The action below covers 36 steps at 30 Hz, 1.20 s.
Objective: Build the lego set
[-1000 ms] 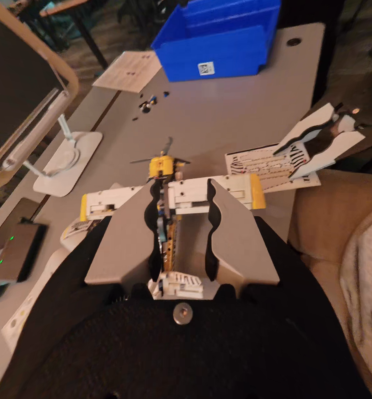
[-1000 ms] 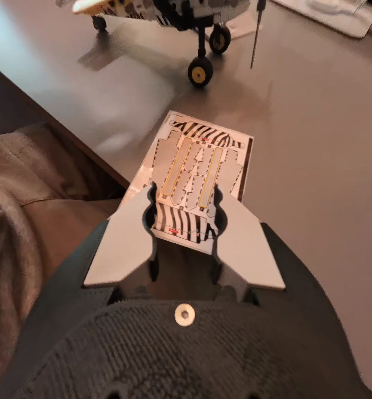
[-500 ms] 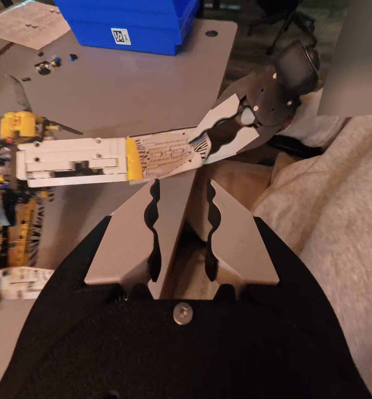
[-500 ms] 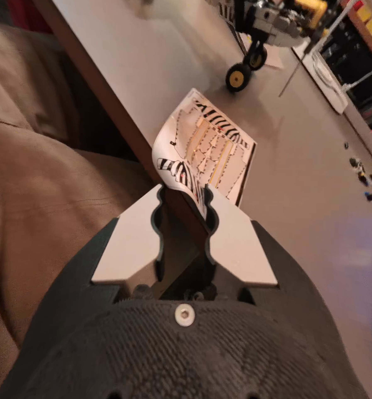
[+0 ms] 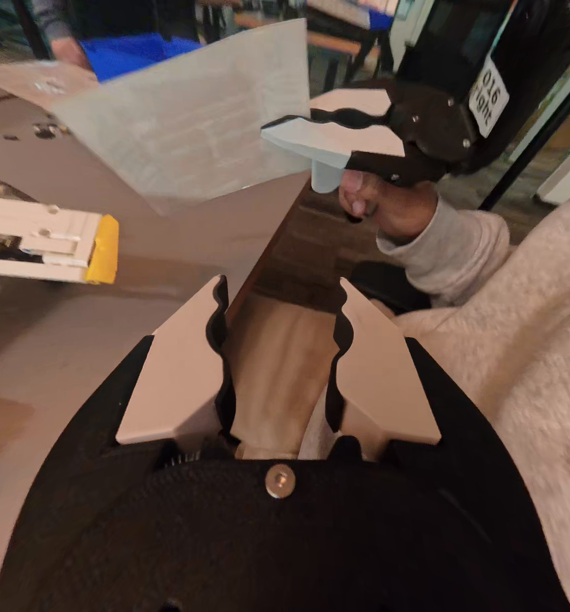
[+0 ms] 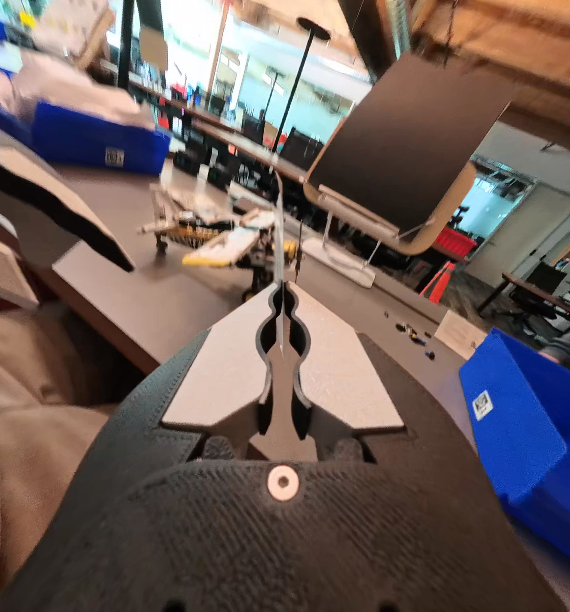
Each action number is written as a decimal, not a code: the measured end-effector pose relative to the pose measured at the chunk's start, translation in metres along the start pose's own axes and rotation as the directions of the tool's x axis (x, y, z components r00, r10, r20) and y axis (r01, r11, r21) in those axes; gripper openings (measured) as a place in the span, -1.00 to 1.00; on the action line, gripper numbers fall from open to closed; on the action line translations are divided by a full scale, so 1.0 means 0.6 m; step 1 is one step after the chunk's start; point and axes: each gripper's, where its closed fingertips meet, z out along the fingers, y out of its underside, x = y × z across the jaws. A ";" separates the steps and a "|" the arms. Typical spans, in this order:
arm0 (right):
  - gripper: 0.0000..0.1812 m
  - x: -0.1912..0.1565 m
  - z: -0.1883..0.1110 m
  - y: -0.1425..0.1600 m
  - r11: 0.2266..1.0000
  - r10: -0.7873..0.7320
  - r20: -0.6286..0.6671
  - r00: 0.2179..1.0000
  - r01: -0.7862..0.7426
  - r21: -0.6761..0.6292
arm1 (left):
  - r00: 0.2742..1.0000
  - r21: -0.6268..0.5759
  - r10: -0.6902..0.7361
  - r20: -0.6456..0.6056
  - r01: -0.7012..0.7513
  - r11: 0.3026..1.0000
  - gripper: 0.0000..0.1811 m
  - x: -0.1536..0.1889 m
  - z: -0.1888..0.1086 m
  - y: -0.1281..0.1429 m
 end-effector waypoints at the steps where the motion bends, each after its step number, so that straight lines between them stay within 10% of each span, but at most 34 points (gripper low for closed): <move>1: -1.00 0.001 0.001 -0.022 0.999 0.007 -0.005 1.000 -0.007 0.042 | 1.000 0.043 -0.019 -0.005 0.019 0.999 -0.31 0.003 -0.003 -0.016; 11: -1.00 0.018 0.090 -0.204 0.908 -0.264 -0.143 0.954 0.296 0.295 | 0.956 0.397 -0.240 -0.168 0.289 0.871 -0.23 -0.051 -0.030 -0.216; 15: -1.00 0.020 0.147 -0.198 0.926 -0.261 -0.071 0.963 0.270 0.263 | 0.918 0.426 -0.285 -0.277 0.383 0.820 -0.18 -0.092 -0.042 -0.266; 23: -1.00 -0.023 0.210 -0.098 0.730 -0.674 -0.128 0.727 0.683 0.036 | 0.816 0.419 -0.460 -0.351 0.576 0.702 -0.30 -0.171 -0.028 -0.238; 27: -1.00 -0.022 0.212 -0.080 0.696 -0.708 -0.140 0.692 0.717 0.023 | 0.766 0.313 -0.527 -0.367 0.635 0.706 -0.36 -0.182 0.003 -0.215; 31: -1.00 -0.020 0.213 -0.073 0.633 -0.741 -0.230 0.631 0.771 0.073 | 0.781 0.303 -0.504 -0.368 0.613 0.729 -1.00 -0.203 -0.005 -0.206; 36: -1.00 -0.036 0.222 -0.056 0.648 -0.729 -0.211 0.651 0.756 0.091 | 0.757 0.286 -0.528 -0.385 0.642 0.711 -1.00 -0.227 -0.011 -0.190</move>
